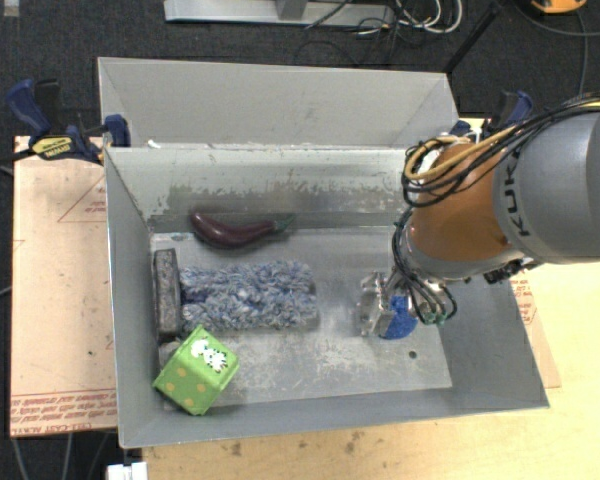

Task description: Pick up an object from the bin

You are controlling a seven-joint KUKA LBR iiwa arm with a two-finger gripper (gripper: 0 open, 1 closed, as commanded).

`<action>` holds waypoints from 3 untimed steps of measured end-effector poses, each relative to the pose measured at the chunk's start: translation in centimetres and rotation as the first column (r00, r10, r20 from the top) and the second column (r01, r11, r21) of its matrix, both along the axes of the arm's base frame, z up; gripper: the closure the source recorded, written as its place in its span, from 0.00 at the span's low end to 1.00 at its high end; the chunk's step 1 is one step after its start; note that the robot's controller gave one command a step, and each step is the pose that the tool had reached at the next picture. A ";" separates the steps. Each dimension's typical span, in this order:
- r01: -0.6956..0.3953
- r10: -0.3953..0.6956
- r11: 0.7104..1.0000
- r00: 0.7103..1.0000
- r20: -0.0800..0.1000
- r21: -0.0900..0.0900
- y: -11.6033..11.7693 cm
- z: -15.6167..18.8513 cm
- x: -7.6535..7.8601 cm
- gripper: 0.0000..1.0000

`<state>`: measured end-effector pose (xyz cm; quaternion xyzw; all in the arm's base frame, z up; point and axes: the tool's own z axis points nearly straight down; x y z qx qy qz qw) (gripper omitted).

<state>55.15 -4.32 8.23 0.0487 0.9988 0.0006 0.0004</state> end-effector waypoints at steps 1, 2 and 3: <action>0.000 0.000 1.000 1.000 0.000 0.000 0.0 0.0 0.0 0.00; 0.000 0.000 1.000 1.000 0.000 0.000 0.0 0.0 0.0 0.00; -0.067 0.067 0.998 0.998 0.000 -0.002 2.2 0.2 3.4 0.00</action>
Offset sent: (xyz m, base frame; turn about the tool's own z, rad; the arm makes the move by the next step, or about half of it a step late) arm 0.0000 0.0000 0.0000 0.0000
